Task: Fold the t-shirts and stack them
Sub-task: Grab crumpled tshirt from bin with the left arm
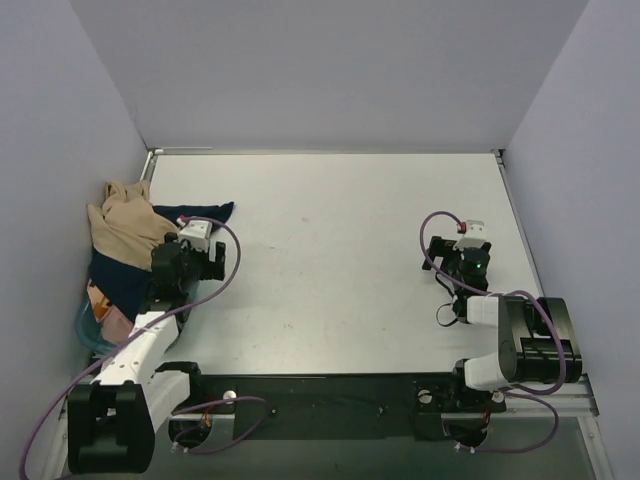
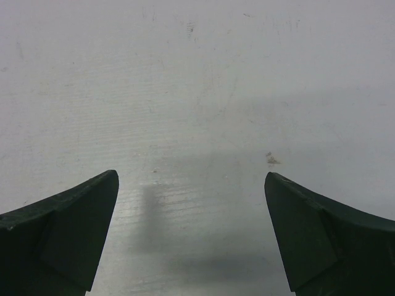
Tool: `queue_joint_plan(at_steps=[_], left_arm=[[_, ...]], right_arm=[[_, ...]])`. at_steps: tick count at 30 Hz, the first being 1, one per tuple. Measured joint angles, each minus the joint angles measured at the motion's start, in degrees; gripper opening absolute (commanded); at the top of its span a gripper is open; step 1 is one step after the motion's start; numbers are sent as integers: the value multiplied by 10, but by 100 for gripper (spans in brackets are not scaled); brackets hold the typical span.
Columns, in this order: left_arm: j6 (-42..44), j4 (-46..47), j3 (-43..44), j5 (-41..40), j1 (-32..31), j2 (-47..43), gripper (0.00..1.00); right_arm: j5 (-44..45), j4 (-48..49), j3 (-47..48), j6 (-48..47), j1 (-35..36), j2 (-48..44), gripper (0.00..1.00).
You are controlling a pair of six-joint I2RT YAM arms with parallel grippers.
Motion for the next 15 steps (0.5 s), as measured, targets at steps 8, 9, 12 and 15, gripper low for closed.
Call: queue_joint_plan(at_steps=[8, 9, 12, 15], left_arm=[[21, -144, 166, -63, 7, 8, 94], [26, -187, 209, -71, 15, 10, 93], [32, -306, 348, -89, 41, 41, 94], [27, -408, 500, -103, 97, 108, 94]], right_arm=[[2, -2, 0, 0, 1, 0, 100], [11, -3, 0, 2, 1, -1, 100], [45, -68, 13, 11, 5, -33, 99], [59, -186, 76, 35, 8, -90, 96]])
